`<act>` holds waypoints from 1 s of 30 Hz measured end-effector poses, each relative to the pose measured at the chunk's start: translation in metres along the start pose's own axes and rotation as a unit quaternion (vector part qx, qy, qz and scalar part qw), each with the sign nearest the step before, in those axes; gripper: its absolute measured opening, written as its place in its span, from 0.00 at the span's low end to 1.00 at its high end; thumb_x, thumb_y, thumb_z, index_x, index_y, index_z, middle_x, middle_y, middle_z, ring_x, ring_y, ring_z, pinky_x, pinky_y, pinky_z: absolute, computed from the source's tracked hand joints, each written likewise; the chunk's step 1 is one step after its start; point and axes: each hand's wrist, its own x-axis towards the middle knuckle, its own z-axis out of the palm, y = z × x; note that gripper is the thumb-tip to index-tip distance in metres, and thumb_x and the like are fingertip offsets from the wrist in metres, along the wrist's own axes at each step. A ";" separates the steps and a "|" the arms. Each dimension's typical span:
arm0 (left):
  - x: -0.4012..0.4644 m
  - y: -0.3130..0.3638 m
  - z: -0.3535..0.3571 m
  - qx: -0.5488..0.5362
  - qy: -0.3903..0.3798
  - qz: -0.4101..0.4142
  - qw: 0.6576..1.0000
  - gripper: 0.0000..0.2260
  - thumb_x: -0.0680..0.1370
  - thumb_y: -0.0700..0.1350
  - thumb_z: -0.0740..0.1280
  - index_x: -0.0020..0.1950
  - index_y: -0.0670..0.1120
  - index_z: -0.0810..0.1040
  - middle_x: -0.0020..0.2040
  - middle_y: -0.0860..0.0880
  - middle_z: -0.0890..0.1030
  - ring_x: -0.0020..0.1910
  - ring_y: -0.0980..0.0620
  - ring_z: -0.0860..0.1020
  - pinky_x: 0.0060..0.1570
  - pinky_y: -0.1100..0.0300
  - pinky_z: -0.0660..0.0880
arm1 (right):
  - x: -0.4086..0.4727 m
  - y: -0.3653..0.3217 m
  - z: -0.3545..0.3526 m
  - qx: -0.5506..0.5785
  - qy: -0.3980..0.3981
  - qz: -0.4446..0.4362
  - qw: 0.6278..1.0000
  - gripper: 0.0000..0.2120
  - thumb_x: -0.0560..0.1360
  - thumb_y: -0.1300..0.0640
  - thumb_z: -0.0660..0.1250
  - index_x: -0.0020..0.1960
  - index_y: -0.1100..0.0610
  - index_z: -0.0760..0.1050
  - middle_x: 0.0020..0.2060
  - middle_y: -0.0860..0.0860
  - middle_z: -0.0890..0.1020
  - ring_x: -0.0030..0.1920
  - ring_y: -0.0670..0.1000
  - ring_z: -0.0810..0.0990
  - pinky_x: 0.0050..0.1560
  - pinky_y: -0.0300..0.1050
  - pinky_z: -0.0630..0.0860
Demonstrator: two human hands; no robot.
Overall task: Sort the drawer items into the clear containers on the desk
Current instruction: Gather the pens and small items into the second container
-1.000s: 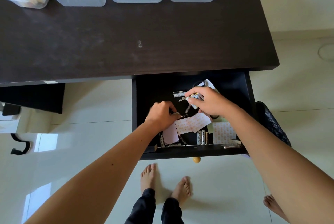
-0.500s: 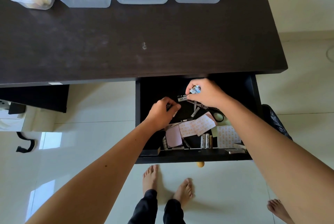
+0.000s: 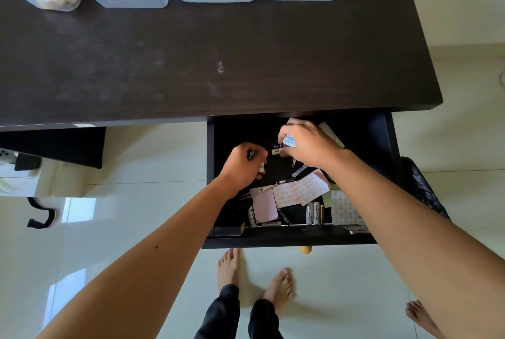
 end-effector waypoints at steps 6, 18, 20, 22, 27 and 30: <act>-0.003 0.001 -0.001 -0.053 -0.008 -0.018 0.998 0.09 0.83 0.41 0.68 0.63 0.42 0.77 0.50 0.45 0.81 0.44 0.49 0.85 0.51 0.51 0.85 | -0.005 -0.005 -0.001 -0.045 0.001 -0.009 0.999 0.15 0.76 0.54 0.78 0.60 0.51 0.80 0.54 0.51 0.79 0.53 0.55 0.81 0.42 0.49 0.78; -0.012 0.010 0.010 0.126 -0.046 0.034 0.990 0.05 0.79 0.46 0.72 0.55 0.50 0.82 0.48 0.52 0.82 0.46 0.53 0.83 0.43 0.57 0.82 | -0.029 0.007 -0.025 0.116 -0.015 0.035 0.992 0.11 0.78 0.48 0.75 0.60 0.48 0.81 0.48 0.50 0.84 0.36 0.48 0.82 0.40 0.43 0.76; -0.012 0.014 0.022 0.167 -0.046 0.063 0.983 0.07 0.77 0.49 0.75 0.53 0.49 0.83 0.49 0.56 0.80 0.46 0.57 0.79 0.40 0.66 0.75 | -0.038 0.015 -0.028 0.171 -0.029 0.049 0.984 0.12 0.80 0.53 0.74 0.63 0.49 0.81 0.48 0.52 0.84 0.31 0.47 0.84 0.37 0.42 0.80; -0.009 0.017 0.034 0.189 -0.053 0.084 0.977 0.06 0.76 0.49 0.75 0.50 0.50 0.84 0.48 0.55 0.82 0.47 0.56 0.79 0.40 0.67 0.73 | -0.046 0.021 -0.029 0.228 -0.033 0.057 0.971 0.14 0.80 0.58 0.74 0.65 0.54 0.80 0.49 0.54 0.84 0.35 0.47 0.87 0.39 0.45 0.86; -0.004 0.022 0.056 0.245 -0.044 0.097 0.964 0.07 0.75 0.53 0.76 0.50 0.53 0.85 0.45 0.55 0.83 0.41 0.56 0.80 0.35 0.66 0.72 | -0.061 0.036 -0.035 0.286 -0.033 0.106 0.952 0.17 0.80 0.59 0.74 0.67 0.54 0.76 0.49 0.56 0.85 0.36 0.53 0.89 0.37 0.42 0.84; -0.001 0.023 0.062 0.278 -0.012 0.094 0.956 0.11 0.74 0.56 0.77 0.50 0.52 0.84 0.42 0.52 0.83 0.36 0.56 0.79 0.33 0.63 0.72 | -0.069 0.042 -0.037 0.295 -0.038 0.112 0.948 0.15 0.80 0.59 0.74 0.64 0.52 0.77 0.50 0.53 0.85 0.35 0.53 0.89 0.38 0.40 0.84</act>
